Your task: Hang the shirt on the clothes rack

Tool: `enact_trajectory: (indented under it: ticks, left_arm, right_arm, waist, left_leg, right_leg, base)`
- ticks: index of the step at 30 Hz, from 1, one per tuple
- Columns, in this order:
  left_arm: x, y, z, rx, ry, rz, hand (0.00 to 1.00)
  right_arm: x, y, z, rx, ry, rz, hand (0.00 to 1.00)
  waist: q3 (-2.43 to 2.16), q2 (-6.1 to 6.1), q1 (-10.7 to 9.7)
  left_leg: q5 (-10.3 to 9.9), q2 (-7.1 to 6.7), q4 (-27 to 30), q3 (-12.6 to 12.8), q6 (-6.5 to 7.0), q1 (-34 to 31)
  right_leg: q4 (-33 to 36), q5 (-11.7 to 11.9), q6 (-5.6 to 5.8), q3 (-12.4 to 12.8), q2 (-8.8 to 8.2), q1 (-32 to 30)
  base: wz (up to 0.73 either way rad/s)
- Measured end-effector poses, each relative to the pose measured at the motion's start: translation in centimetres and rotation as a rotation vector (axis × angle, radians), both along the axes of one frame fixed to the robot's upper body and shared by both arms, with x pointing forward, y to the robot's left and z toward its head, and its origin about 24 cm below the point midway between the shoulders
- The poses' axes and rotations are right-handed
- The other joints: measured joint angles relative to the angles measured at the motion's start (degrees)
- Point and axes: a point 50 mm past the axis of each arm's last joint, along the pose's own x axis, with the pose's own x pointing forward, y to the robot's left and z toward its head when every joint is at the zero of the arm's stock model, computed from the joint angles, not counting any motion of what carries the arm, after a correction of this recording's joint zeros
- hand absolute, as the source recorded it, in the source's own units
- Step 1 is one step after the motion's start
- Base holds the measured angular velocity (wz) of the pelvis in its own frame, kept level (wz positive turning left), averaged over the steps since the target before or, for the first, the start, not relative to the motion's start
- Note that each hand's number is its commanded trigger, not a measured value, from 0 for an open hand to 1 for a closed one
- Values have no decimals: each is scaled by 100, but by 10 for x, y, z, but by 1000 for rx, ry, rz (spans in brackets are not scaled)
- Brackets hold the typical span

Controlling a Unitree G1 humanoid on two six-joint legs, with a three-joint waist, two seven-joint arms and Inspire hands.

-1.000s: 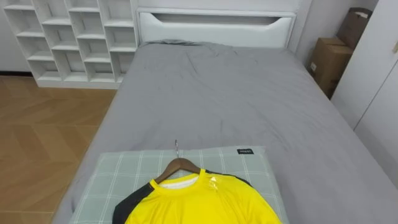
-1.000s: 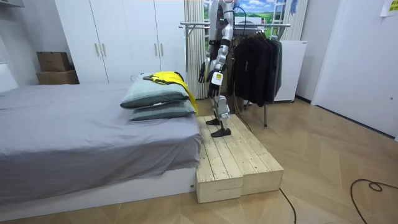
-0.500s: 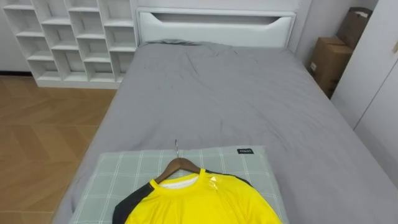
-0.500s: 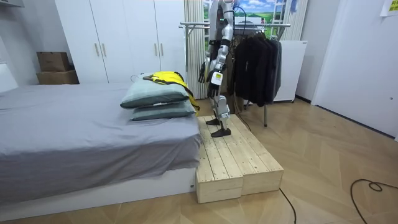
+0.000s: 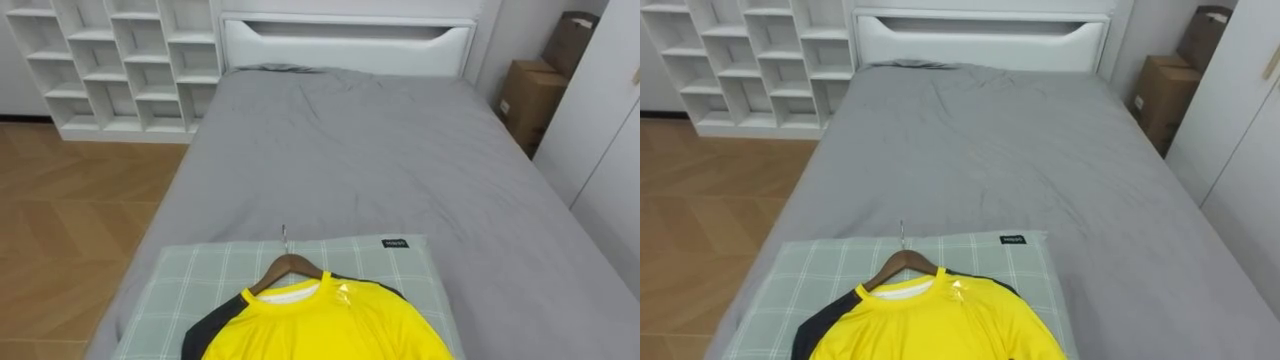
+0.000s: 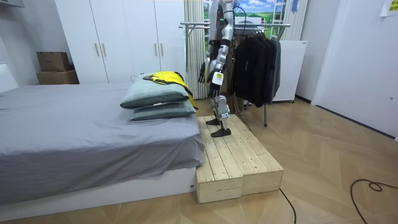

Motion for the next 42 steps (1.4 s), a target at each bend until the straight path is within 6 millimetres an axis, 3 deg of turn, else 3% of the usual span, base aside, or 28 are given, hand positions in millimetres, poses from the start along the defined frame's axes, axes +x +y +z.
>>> enact_trajectory:
  ticks: [7, 10, 15, 20, 36, 42]
  left_arm:
    - [-12, 16, 4, 187, 97, -88, 0]
    - [-11, 24, 7, 272, 107, -129, 0]
    - [2, 41, 18, 456, 71, -190, 0]
    - [34, 53, 37, 665, -62, -257, 0]
    - [82, 52, 69, 933, -298, -461, 0]
    - [103, 42, 82, 999, -411, -559, 0]
  right_arm:
    - [-1, 0, 0, 3, 14, -5, 0]
    - [2, -1, 0, 2, 6, -2, 0]
    - [0, -6, 1, -20, 15, -5, 0]
    - [3, -10, 2, -24, -2, 2, 0]
    - [5, -23, 5, -88, -24, 68, 0]
    - [6, -28, 7, -110, -37, 83, 0]
  waist:
    - [2, 10, -31]
    - [2, 26, -150]
    - [7, 62, -158]
    - [-6, 107, -155]
    - [-20, 190, -292]
    - [-42, 226, -341]
  left_leg:
    - [-33, -6, 25, -30, 0, 57]
    - [-43, -26, 94, -130, 12, 38]
    - [-39, -25, 103, -119, 8, 60]
    - [-39, -33, 148, -157, 6, 21]
    - [-36, -41, 150, -177, 0, 23]
    - [-35, -37, 150, -140, 0, 37]
  right_leg:
    - [-6, -3, 5, -25, -3, 75]
    - [-18, -11, 16, 24, -14, 157]
    - [-19, -23, 23, 151, -5, 156]
    - [-13, -49, 5, 119, -11, 150]
    - [-17, -80, 3, 79, -19, 146]
    - [-11, -80, 3, 125, -17, 141]
  base:
    - [2]
    - [20]
    - [-3]
    - [3]
    - [1]
    - [-3]
